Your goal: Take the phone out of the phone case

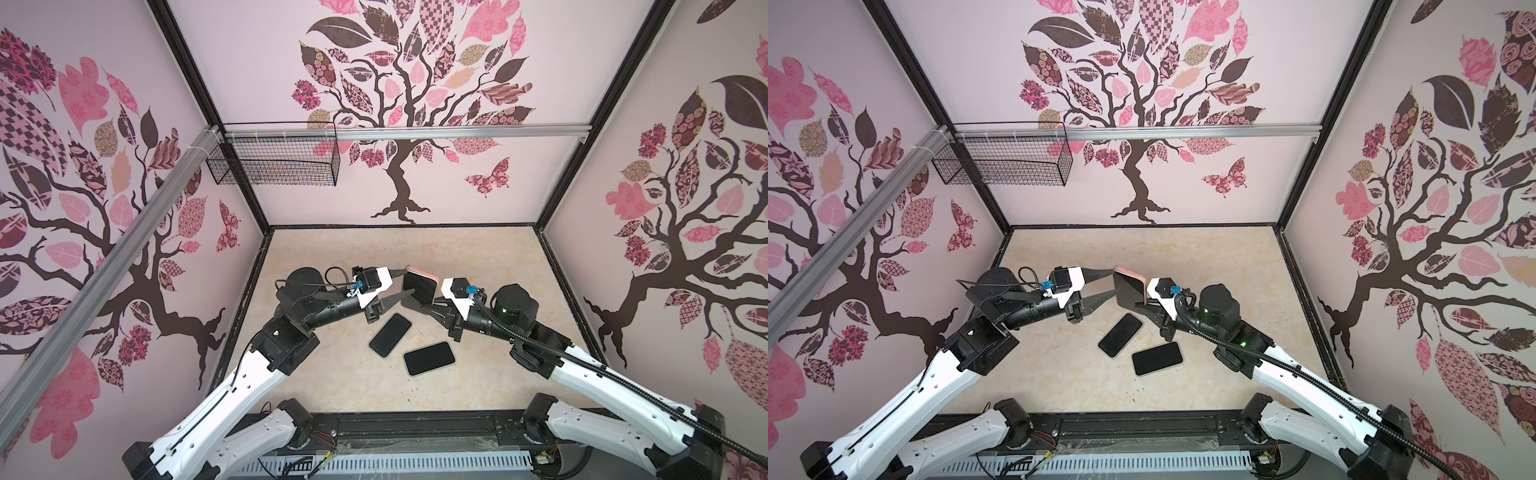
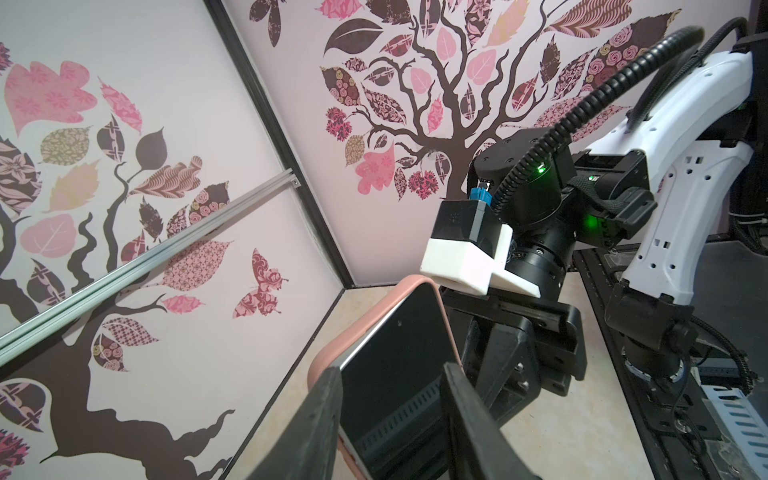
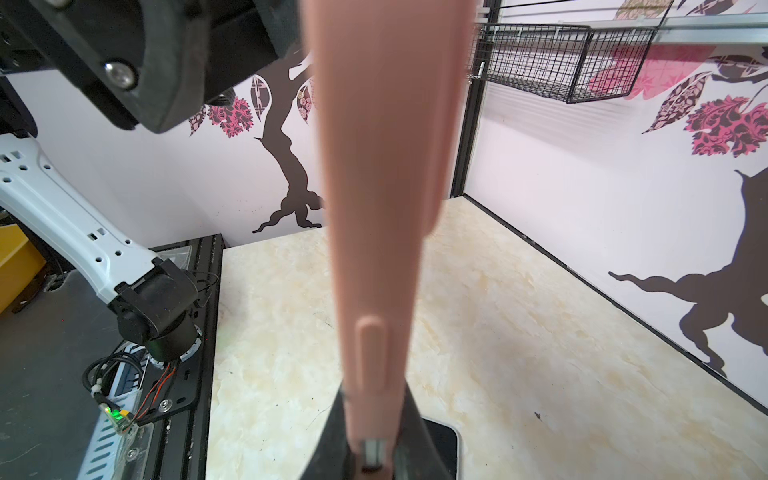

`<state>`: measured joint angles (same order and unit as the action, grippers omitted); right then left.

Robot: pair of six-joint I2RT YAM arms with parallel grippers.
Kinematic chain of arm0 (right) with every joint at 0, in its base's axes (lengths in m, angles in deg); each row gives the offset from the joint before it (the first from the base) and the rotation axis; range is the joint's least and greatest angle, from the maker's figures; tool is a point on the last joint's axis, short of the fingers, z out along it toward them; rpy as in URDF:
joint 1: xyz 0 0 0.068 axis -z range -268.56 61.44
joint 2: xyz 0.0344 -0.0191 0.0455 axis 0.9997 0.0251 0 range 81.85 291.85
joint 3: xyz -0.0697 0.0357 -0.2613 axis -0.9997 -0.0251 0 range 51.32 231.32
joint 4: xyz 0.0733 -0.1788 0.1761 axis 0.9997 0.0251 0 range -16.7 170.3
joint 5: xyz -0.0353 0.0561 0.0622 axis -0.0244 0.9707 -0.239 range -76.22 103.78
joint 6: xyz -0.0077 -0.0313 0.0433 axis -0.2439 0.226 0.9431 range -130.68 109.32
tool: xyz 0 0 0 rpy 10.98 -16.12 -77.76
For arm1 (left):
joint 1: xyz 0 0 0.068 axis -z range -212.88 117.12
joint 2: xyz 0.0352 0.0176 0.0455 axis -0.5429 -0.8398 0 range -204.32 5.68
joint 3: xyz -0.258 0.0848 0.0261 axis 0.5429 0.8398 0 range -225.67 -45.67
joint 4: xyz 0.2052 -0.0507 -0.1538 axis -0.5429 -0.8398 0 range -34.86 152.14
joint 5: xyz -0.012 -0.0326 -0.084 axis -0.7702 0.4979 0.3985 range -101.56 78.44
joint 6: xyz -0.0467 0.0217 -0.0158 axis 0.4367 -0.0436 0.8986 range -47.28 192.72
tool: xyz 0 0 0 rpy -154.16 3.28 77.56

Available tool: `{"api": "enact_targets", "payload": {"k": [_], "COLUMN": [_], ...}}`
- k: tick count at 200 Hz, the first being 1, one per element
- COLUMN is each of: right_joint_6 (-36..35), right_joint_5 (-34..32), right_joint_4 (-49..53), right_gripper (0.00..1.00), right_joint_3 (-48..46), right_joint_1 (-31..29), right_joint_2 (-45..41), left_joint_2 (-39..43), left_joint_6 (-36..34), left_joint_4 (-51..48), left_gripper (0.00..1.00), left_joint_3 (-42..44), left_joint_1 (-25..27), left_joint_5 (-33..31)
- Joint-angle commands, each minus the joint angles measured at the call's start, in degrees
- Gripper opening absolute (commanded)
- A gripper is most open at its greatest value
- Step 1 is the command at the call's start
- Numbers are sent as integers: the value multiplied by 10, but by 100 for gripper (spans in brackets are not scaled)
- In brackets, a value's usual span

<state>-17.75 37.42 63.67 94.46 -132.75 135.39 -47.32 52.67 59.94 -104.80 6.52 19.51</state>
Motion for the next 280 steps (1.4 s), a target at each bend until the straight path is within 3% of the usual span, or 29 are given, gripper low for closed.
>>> {"api": "enact_targets", "payload": {"k": [1,157,280], "right_joint_6": [2,-5,3], "right_joint_5": [19,17,15], "right_joint_4": [-39,-28,-12], "right_gripper": [0,0,0], "right_joint_3": [43,20,27], "right_joint_1": [-4,-4,-4], "right_joint_2": [3,-30,-20], "left_joint_2": [-2,28,39], "left_joint_6": [-8,-11,-15], "left_joint_4": [11,5,6], "left_gripper": [41,47,53], "left_joint_3": [14,57,59], "left_joint_1": [2,2,2], "left_joint_5": [11,-40,-10]}}
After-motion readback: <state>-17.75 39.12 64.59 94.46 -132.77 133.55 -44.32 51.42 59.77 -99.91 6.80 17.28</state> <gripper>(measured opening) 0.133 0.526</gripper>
